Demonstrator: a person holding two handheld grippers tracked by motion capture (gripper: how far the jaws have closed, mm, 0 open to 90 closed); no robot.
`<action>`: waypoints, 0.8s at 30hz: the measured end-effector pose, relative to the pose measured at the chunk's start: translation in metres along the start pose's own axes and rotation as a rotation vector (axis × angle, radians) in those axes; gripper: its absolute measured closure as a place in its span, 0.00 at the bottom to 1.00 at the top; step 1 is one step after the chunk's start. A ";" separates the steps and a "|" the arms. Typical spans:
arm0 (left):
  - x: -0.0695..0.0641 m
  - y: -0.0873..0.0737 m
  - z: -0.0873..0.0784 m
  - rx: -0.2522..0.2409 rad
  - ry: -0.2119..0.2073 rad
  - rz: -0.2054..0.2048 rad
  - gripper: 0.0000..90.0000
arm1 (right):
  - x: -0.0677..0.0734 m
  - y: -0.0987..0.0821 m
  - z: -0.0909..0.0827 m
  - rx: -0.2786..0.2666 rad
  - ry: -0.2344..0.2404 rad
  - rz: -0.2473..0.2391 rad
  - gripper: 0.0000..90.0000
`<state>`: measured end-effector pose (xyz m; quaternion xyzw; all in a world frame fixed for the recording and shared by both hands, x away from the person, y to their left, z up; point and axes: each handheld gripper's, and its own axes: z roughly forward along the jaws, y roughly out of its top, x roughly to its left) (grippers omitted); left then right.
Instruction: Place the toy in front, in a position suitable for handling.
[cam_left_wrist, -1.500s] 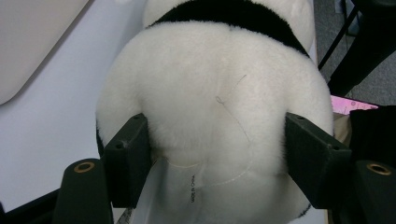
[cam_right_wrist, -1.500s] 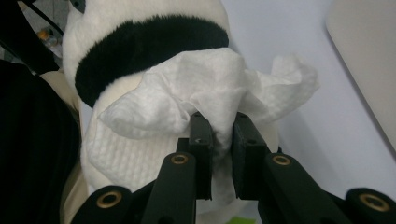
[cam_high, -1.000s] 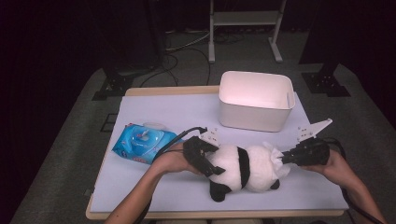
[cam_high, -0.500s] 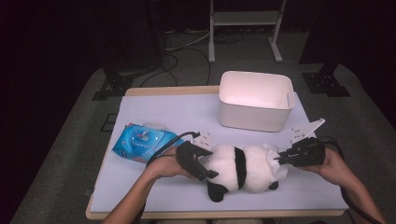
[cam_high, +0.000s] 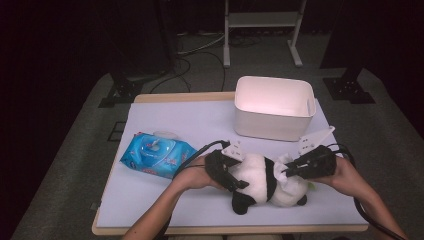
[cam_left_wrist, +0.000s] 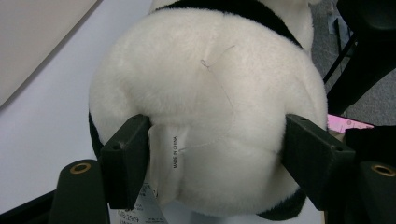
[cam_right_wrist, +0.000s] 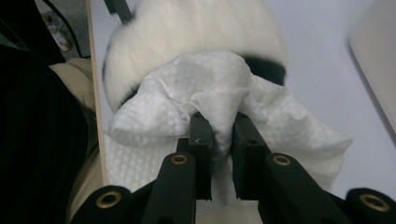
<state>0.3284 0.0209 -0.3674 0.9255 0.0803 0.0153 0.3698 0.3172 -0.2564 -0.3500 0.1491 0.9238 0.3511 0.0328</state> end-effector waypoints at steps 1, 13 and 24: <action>0.000 0.001 0.001 0.000 -0.003 0.002 0.31 | 0.001 0.003 0.002 -0.013 0.014 -0.006 0.88; 0.000 0.005 0.000 -0.020 -0.008 0.005 0.26 | 0.010 0.024 0.014 -0.024 0.027 -0.064 0.88; -0.001 -0.012 -0.004 -0.011 -0.022 0.001 0.33 | 0.015 0.014 0.002 0.041 -0.022 -0.052 0.88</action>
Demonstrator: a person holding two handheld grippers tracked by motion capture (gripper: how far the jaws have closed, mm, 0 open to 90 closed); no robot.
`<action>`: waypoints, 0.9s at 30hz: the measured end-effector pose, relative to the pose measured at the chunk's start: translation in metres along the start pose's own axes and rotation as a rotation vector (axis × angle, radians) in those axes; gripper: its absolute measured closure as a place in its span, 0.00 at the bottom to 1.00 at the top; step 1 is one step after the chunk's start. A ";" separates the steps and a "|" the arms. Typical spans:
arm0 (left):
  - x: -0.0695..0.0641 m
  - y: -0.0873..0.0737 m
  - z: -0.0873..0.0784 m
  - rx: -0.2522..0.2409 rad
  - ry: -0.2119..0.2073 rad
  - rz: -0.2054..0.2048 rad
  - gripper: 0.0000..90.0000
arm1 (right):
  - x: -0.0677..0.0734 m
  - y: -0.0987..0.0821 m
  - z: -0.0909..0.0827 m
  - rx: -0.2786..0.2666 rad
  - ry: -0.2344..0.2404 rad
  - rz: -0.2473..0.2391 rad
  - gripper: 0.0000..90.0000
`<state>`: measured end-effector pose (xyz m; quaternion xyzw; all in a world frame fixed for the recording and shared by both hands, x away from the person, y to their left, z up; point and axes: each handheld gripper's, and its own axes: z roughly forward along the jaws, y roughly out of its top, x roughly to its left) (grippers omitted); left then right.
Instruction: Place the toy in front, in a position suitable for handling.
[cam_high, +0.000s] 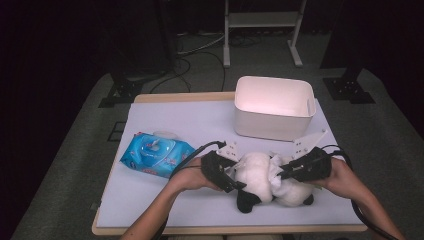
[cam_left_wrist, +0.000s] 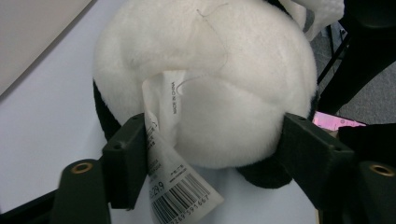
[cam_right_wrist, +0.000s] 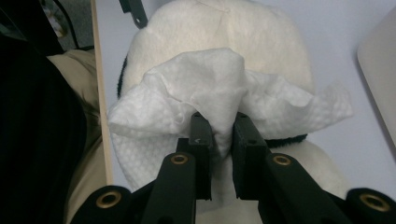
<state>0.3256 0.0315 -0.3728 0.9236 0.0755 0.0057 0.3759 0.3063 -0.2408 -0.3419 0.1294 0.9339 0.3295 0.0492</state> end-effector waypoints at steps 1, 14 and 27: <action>0.000 0.000 0.002 -0.013 -0.003 -0.006 0.34 | 0.001 0.002 0.001 0.000 0.000 -0.012 0.88; 0.001 0.006 0.013 -0.030 -0.018 -0.011 0.35 | 0.010 0.041 0.020 -0.013 0.027 -0.109 0.88; 0.003 0.002 0.011 -0.022 -0.015 -0.010 0.33 | 0.011 0.047 0.024 -0.013 0.027 -0.129 0.88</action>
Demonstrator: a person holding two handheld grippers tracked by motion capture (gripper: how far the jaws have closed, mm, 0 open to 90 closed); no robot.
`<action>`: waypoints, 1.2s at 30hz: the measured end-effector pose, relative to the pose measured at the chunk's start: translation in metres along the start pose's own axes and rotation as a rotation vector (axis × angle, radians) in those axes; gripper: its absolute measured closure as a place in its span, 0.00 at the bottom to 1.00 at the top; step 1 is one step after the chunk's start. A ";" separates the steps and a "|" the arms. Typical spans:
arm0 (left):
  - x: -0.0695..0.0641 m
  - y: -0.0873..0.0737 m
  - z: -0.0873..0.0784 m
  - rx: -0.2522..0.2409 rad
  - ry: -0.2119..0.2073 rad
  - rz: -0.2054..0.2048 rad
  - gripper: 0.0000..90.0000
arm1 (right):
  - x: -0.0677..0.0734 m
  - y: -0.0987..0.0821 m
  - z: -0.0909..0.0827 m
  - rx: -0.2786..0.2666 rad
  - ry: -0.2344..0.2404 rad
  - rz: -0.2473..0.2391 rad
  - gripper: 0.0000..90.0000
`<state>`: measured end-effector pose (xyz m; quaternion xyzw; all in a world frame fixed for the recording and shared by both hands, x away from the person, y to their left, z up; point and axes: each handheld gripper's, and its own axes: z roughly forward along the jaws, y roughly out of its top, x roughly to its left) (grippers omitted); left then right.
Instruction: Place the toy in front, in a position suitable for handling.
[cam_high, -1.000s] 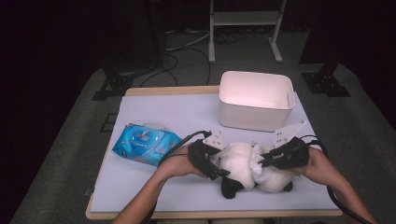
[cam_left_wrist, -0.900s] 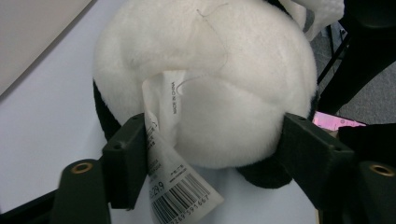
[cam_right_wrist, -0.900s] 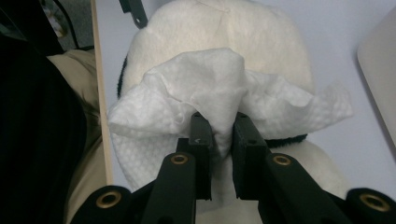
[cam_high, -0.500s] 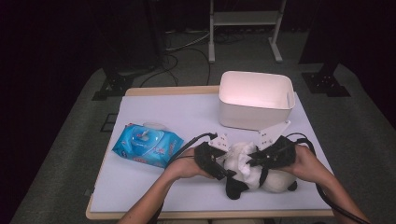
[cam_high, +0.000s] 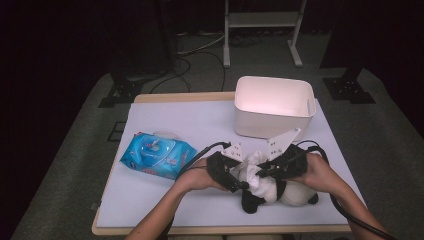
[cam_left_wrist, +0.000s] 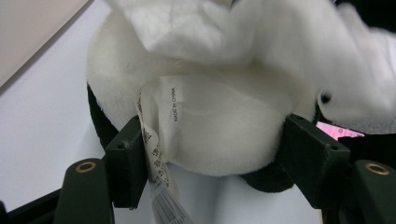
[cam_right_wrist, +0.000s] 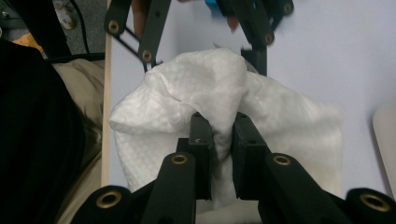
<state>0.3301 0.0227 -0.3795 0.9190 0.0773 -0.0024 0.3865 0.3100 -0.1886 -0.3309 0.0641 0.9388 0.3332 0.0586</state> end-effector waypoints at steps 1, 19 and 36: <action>0.000 0.000 0.000 0.003 0.000 0.001 0.33 | 0.001 -0.004 -0.004 0.004 -0.005 0.014 0.88; 0.002 0.003 0.004 0.010 0.024 -0.011 0.35 | 0.018 -0.022 -0.008 0.033 -0.022 -0.002 0.88; -0.004 0.001 0.003 0.022 0.020 0.007 0.33 | -0.001 -0.001 -0.001 0.014 0.002 -0.012 0.88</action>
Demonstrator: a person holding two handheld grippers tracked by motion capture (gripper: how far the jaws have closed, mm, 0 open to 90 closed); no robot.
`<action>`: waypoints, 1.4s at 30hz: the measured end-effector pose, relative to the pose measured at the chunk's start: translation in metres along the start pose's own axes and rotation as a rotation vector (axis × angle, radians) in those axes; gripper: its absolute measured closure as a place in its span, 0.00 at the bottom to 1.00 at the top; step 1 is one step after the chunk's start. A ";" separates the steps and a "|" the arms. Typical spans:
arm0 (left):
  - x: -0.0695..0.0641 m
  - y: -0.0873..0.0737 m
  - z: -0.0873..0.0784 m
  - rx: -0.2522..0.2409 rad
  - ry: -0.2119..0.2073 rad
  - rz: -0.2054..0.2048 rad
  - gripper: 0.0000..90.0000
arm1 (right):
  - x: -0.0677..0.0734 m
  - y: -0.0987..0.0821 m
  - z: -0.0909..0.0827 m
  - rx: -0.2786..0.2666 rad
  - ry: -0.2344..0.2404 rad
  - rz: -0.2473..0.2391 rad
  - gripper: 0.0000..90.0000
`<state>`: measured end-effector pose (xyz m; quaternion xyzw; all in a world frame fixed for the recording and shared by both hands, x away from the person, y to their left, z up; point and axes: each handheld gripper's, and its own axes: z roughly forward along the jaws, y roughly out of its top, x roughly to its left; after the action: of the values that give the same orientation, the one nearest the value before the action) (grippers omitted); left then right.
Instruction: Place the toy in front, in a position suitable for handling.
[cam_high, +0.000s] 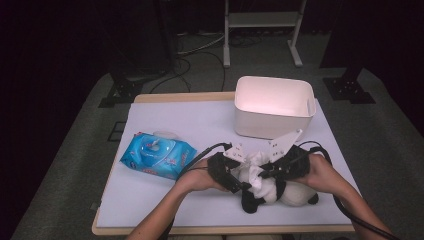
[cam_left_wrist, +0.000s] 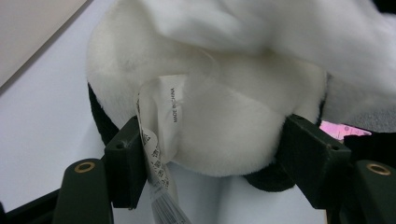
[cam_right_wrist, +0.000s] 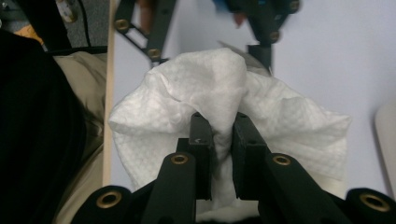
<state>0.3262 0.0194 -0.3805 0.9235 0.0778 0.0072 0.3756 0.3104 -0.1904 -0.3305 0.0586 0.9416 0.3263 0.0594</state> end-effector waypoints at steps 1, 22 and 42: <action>-0.001 0.000 0.000 0.000 0.002 0.000 0.33 | -0.003 0.000 0.000 -0.001 -0.002 0.009 0.88; 0.000 -0.004 -0.003 0.011 -0.032 0.003 0.31 | -0.047 -0.011 -0.007 0.038 -0.005 0.112 0.88; -0.008 0.013 -0.015 -0.005 -0.072 -0.017 0.26 | -0.010 -0.044 -0.022 0.007 0.007 0.130 0.88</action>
<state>0.3190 0.0196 -0.3603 0.9216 0.0720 -0.0290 0.3803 0.3137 -0.2395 -0.3399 0.1189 0.9371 0.3264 0.0346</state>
